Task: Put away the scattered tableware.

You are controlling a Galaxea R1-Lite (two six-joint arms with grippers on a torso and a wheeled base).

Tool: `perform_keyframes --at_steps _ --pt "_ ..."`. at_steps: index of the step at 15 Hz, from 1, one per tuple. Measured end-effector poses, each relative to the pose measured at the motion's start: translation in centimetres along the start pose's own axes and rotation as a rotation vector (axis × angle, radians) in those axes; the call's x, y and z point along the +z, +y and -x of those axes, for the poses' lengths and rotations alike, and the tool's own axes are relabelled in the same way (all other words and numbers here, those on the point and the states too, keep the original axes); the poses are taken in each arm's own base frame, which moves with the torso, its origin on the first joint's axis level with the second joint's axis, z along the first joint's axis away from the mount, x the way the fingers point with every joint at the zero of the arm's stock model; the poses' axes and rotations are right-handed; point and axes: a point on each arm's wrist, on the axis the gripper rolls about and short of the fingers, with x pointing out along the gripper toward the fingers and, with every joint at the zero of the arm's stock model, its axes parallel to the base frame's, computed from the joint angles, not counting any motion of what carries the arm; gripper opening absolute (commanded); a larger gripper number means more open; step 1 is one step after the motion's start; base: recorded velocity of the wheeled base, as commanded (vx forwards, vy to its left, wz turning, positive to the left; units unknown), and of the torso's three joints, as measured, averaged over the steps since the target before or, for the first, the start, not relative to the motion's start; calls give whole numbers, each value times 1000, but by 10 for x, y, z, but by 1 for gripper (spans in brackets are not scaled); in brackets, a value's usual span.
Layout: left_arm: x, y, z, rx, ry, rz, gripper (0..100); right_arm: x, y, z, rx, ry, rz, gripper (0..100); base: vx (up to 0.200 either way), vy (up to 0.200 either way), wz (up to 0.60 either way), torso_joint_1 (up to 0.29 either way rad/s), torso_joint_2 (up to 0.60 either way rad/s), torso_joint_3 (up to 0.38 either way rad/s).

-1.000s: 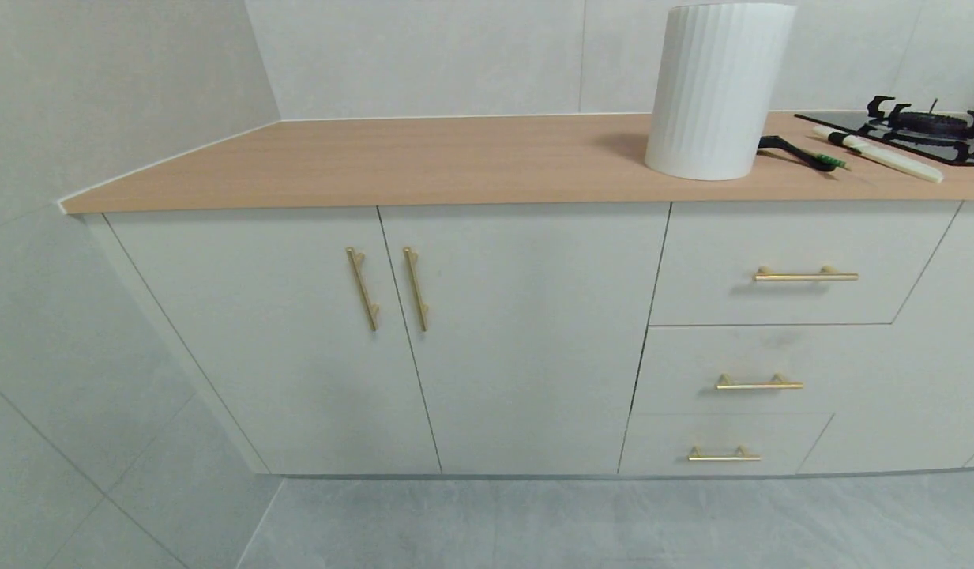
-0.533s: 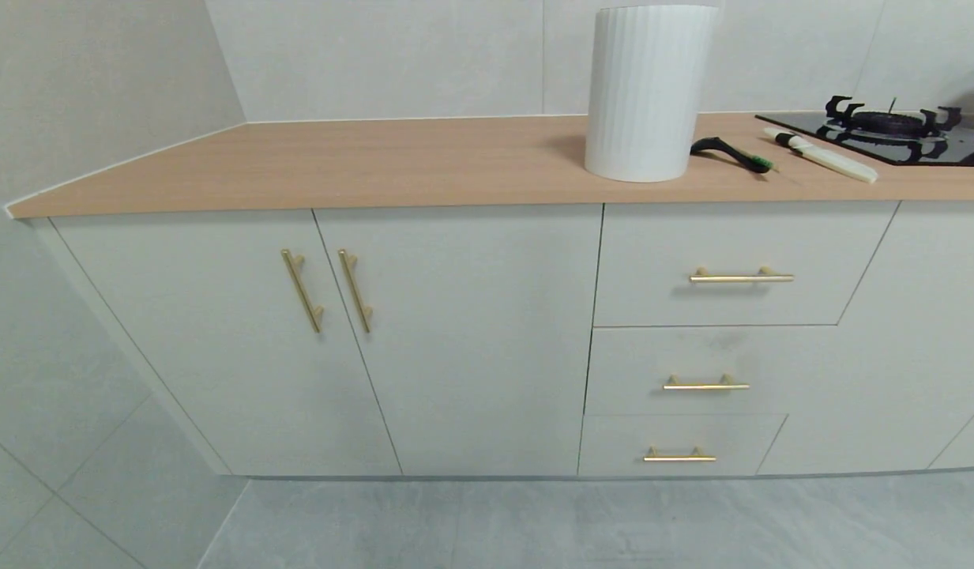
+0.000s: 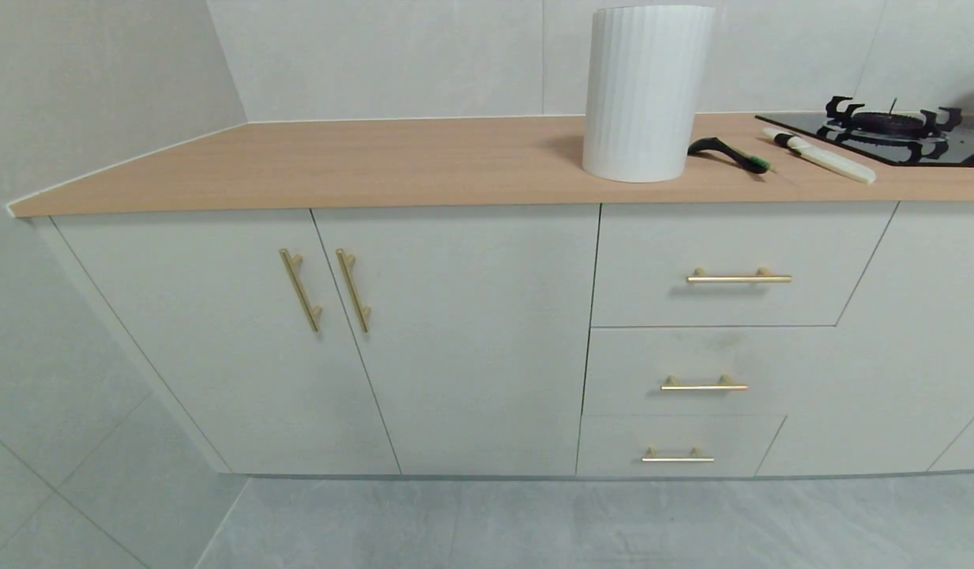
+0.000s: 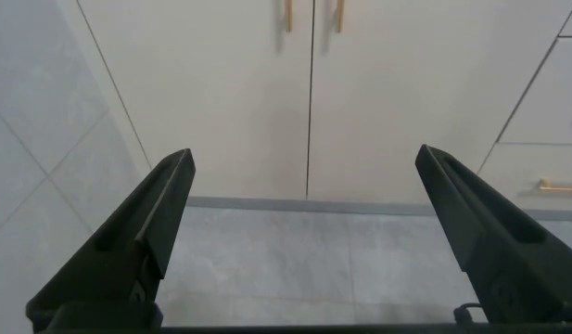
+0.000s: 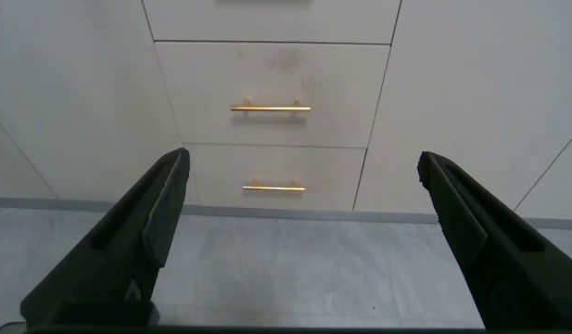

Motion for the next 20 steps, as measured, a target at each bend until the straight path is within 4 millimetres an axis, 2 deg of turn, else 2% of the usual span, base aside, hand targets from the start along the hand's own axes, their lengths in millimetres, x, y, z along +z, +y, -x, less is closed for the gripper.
perform_keyframes --at_steps 1,20 --pt "0 0 0 2 0 0 100 0 0 0 1 0 0 100 200 0 0 -7 2 12" --pt "0 0 0 1 1 10 100 0 0 0 2 0 18 100 0 0 0 0 0 0"
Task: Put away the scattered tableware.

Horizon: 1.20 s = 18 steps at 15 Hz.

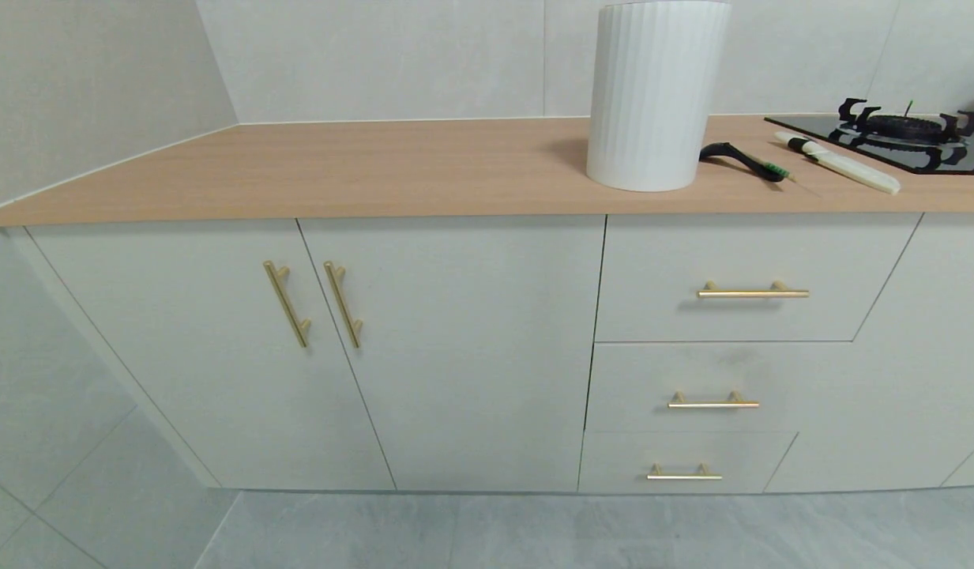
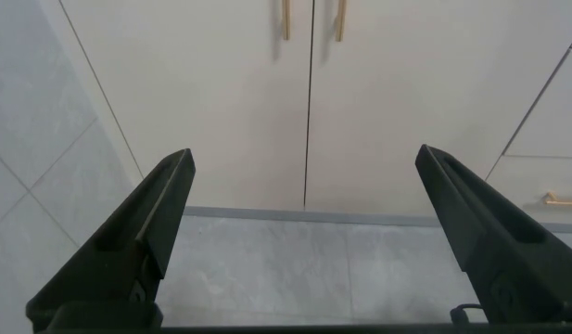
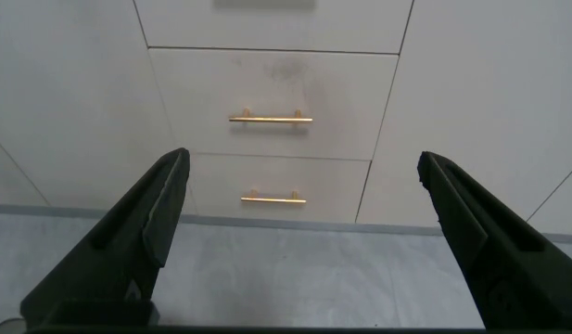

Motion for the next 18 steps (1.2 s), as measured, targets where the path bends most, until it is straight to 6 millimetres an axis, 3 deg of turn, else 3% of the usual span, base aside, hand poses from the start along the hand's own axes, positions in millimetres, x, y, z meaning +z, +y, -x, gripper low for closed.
perform_keyframes --at_steps 2,4,8,18 --pt "0 0 0 0 0 0 100 6 0 1 6 -4 -4 100 0 0 0 0 0 0" --pt "0 0 0 0 0 0 100 41 -2 7 21 -77 -5 100 0 0 0 0 0 0" --pt "0 0 0 0 0 0 100 100 -4 -3 43 -74 32 100 0 0 0 0 0 0" --pt "0 0 0 0 0 0 100 127 -3 -60 121 223 31 100 0 0 0 0 0 0"
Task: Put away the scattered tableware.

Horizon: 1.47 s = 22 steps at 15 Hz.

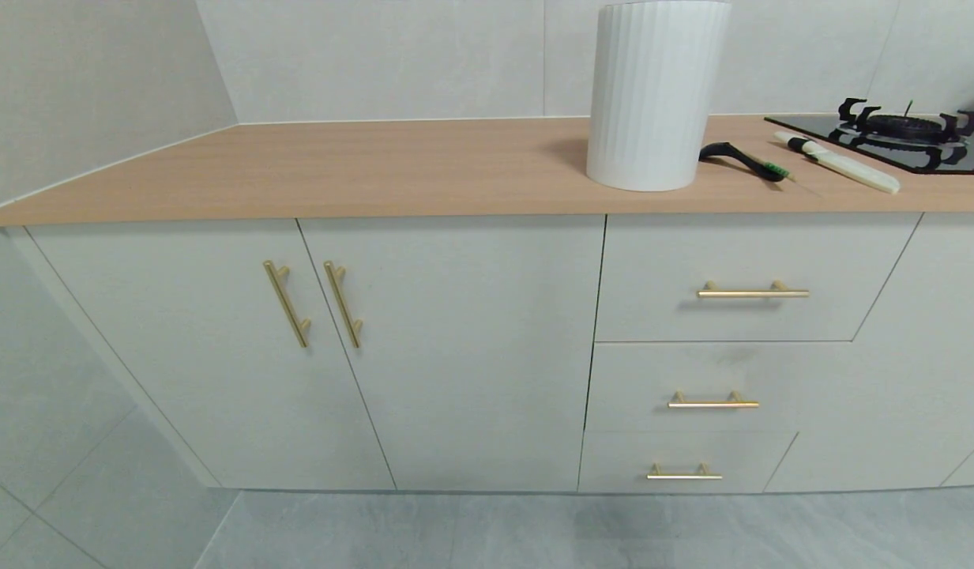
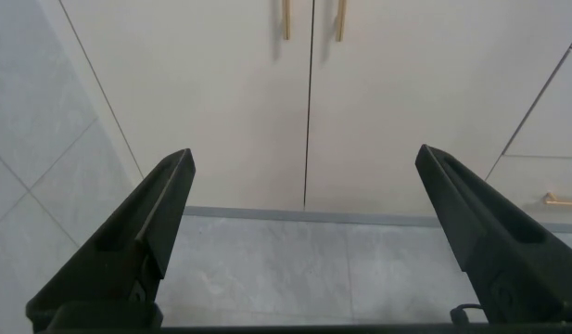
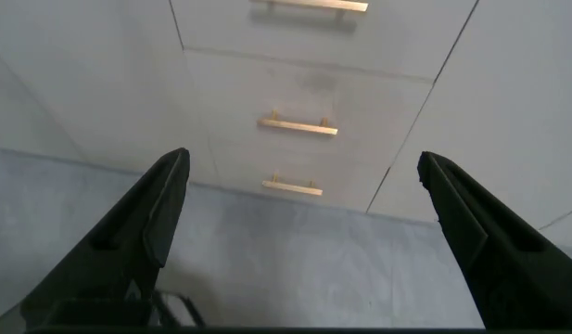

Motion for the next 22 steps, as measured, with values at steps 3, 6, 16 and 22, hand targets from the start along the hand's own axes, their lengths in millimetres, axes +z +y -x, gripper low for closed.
perform_keyframes --at_steps 3,6,16,22 --pt "0 0 0 0 0 0 100 10 1 -16 52 76 7 100 0 0 0 0 0 0" --pt "0 0 0 0 0 0 100 14 2 -36 76 168 7 100 0 0 0 0 0 0" --pt "0 0 0 0 0 0 100 27 1 -136 32 326 -70 100 0 0 0 0 0 0" --pt "0 0 0 0 -1 0 100 -8 -14 -220 -26 442 -137 100 0 0 0 0 0 0"
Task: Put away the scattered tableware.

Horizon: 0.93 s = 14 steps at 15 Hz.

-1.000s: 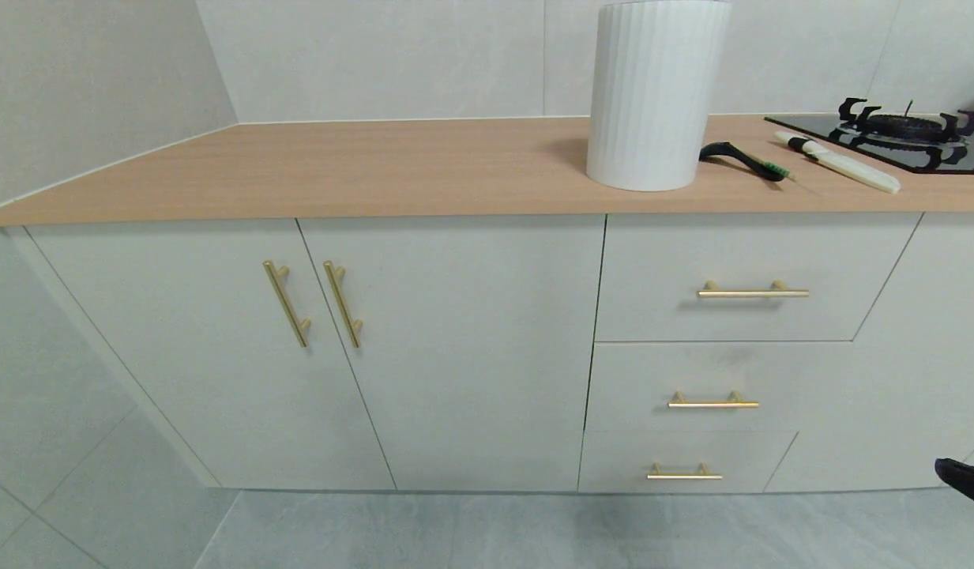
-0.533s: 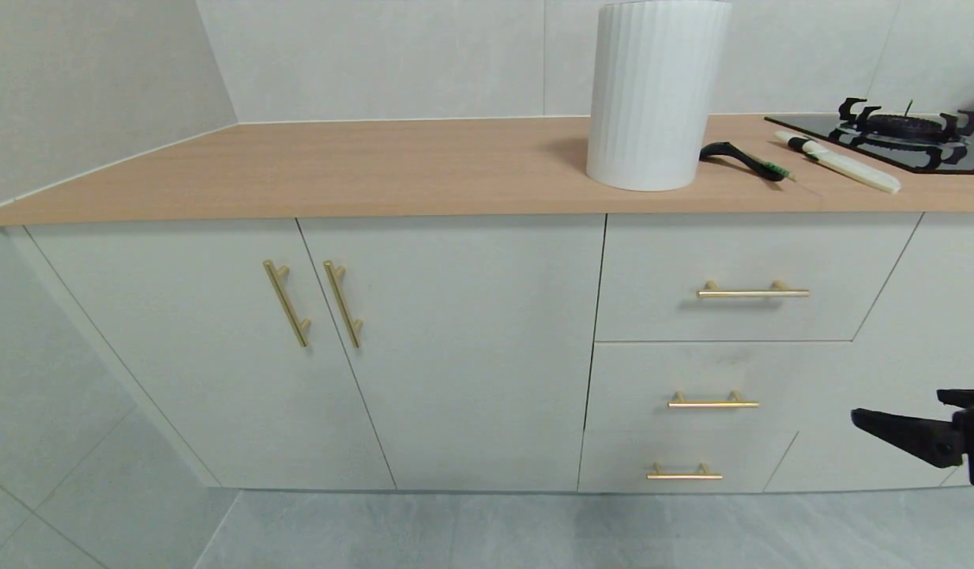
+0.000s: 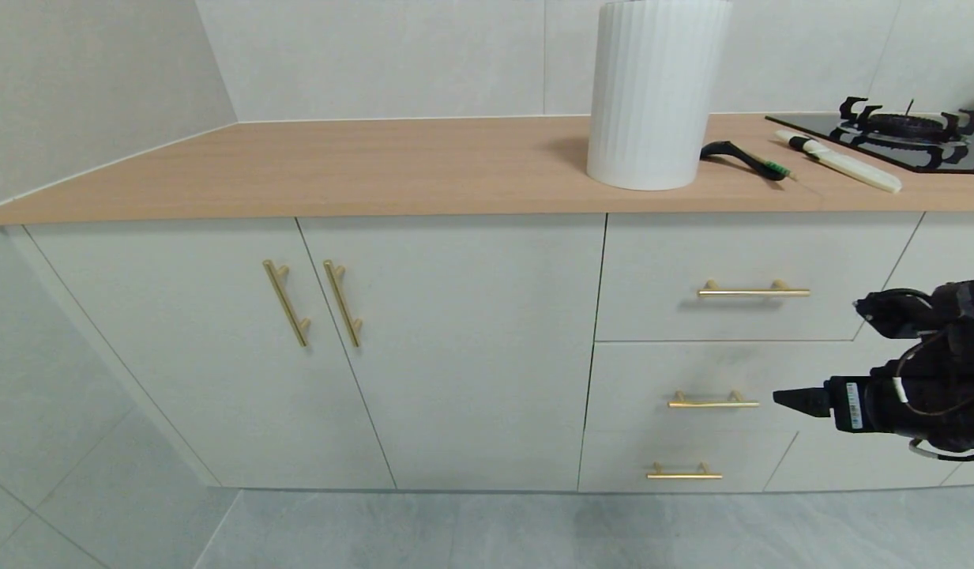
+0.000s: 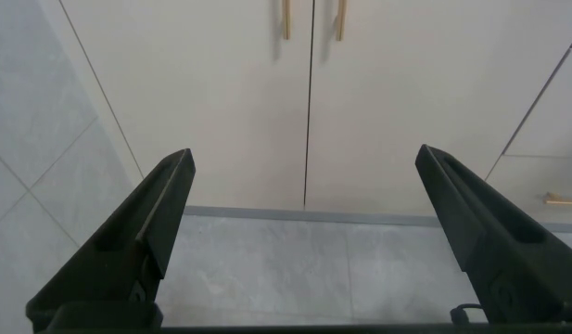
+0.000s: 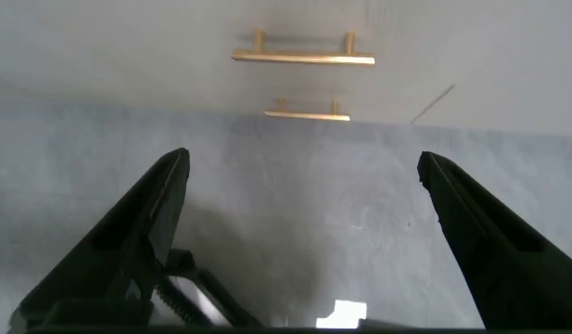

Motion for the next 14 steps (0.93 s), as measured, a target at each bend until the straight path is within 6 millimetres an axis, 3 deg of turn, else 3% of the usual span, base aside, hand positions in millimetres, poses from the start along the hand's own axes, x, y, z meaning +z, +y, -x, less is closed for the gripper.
perform_keyframes --at_steps 5,10,14 --pt "0 0 0 0 0 0 100 0 -2 -53 -6 69 -2 100 0 0 0 0 0 0" --pt "0 0 0 0 0 0 100 -8 -1 -109 -81 -24 -1 100 0 0 0 0 0 0" --pt "0 0 0 1 1 0 100 -22 0 -137 -111 -84 4 100 0 0 0 0 0 0"
